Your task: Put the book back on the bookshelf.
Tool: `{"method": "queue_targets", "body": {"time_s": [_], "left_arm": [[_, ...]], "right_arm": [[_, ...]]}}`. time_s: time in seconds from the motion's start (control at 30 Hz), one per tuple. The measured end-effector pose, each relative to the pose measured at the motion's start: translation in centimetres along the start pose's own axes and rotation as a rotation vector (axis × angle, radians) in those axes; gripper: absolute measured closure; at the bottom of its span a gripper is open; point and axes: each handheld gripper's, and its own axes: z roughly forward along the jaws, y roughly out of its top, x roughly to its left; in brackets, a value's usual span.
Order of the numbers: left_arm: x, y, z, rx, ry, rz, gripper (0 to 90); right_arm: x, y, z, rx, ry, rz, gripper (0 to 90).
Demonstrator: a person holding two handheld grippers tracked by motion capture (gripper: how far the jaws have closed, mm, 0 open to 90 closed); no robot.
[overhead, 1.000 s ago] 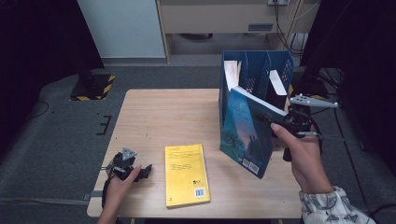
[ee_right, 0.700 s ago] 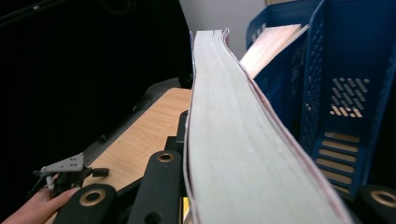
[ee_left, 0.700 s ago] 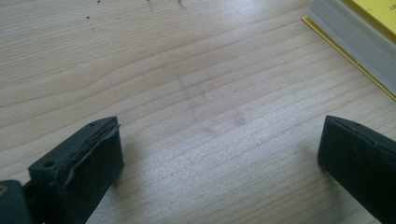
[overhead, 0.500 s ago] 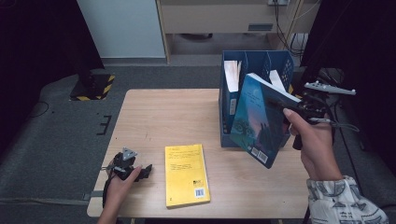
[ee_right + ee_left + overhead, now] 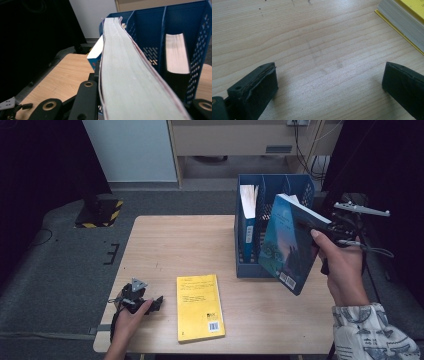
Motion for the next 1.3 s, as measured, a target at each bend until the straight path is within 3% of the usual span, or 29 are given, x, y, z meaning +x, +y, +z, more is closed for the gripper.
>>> {"method": "queue_targets", "body": {"time_s": [0.37,1.3], "left_arm": [[0.0,0.1,0.1,-0.001,-0.001,0.000,0.0],[-0.2,0.2,0.3,-0.006,-0.001,-0.007,0.0]], "right_arm": [[-0.3,0.3,1.8,-0.022,-0.091,-0.016,73.1],[-0.1,1.8,5.7,-0.055,-0.190,0.012,73.2]]}}
